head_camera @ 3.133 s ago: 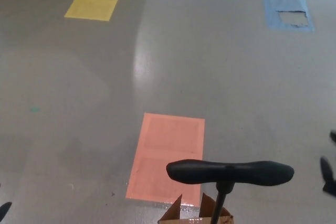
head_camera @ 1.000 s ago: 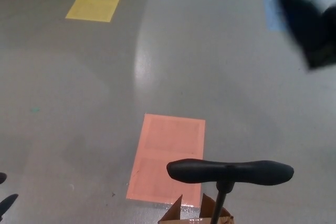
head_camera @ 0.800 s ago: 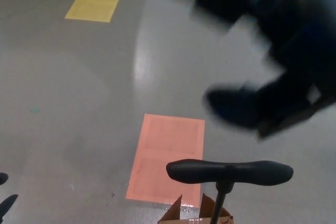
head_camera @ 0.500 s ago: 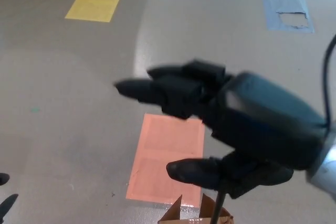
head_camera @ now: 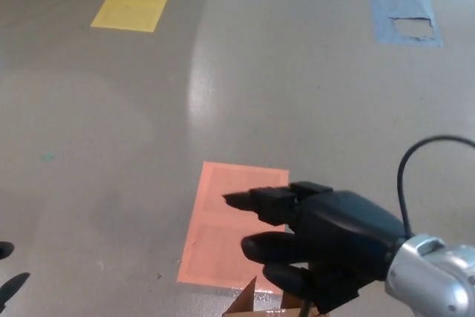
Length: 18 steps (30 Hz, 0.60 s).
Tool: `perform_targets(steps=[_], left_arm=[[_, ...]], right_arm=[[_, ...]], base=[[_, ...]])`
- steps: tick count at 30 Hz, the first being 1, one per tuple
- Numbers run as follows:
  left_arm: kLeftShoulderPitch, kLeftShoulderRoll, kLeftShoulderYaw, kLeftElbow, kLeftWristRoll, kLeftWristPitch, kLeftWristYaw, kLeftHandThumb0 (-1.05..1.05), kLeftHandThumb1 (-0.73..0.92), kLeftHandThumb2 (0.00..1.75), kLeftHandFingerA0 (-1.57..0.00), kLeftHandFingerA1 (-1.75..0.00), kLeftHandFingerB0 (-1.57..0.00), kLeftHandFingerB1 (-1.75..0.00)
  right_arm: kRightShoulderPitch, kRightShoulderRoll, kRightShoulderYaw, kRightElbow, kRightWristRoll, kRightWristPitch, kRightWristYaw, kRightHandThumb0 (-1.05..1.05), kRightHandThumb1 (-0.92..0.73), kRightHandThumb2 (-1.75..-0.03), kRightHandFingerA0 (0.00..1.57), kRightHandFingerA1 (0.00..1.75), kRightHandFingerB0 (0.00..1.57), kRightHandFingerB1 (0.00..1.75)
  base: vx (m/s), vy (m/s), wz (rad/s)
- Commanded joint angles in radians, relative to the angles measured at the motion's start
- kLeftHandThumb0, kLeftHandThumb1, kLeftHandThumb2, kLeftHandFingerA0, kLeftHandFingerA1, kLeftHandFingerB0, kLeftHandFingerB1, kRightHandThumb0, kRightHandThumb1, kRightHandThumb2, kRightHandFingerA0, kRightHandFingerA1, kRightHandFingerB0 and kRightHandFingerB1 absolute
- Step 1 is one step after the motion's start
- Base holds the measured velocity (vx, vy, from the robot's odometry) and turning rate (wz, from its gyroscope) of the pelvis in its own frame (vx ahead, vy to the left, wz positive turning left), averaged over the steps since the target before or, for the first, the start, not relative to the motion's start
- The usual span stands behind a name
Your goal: An air pump is kept on top of a storage box on the floor and the robot uses its right hand to press down on the handle of the pump to compress it
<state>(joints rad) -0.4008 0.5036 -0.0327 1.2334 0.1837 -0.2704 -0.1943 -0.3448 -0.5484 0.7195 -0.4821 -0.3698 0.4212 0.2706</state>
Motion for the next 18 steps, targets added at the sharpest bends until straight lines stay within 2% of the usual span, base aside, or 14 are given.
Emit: perform_targets(steps=[1, 4, 10, 18], left_arm=[[-0.004, 0.029, -0.002, 0.012, 0.010, -0.017, -0.006, -0.62, 0.80, 0.63, -0.25, -0.31, -0.19, -0.28], [-0.005, 0.028, -0.004, 0.013, 0.012, -0.015, -0.004, -0.62, 0.80, 0.63, -0.26, -0.31, -0.19, -0.28], [0.003, 0.021, -0.003, 0.011, 0.010, -0.022, 0.000, -0.62, 0.80, 0.63, -0.26, -0.32, -0.19, -0.28], [0.014, 0.006, -0.001, 0.007, 0.006, -0.028, 0.000, -0.62, 0.80, 0.63, -0.26, -0.32, -0.19, -0.28]], right_arm=[[0.051, 0.071, 0.044, 0.265, -0.128, -0.057, -0.080, -0.85, -0.82, -1.16, 0.00, 0.23, 0.03, 0.23], [0.044, 0.117, 0.065, 0.397, -0.138, -0.065, -0.096, -0.86, -0.83, -1.17, 0.00, 0.21, 0.01, 0.21], [-0.013, 0.312, 0.130, 0.878, -0.161, -0.107, -0.199, -0.92, -0.83, -1.15, 0.04, 0.17, 0.04, 0.17], [-0.083, 0.486, 0.144, 1.312, -0.162, -0.172, -0.278, -0.89, -0.81, -1.15, 0.01, 0.17, 0.02, 0.17]], base=[[0.00, 0.000, 0.00], [0.00, 0.000, 0.00], [0.00, 0.000, 0.00], [0.00, 0.000, 0.00]])
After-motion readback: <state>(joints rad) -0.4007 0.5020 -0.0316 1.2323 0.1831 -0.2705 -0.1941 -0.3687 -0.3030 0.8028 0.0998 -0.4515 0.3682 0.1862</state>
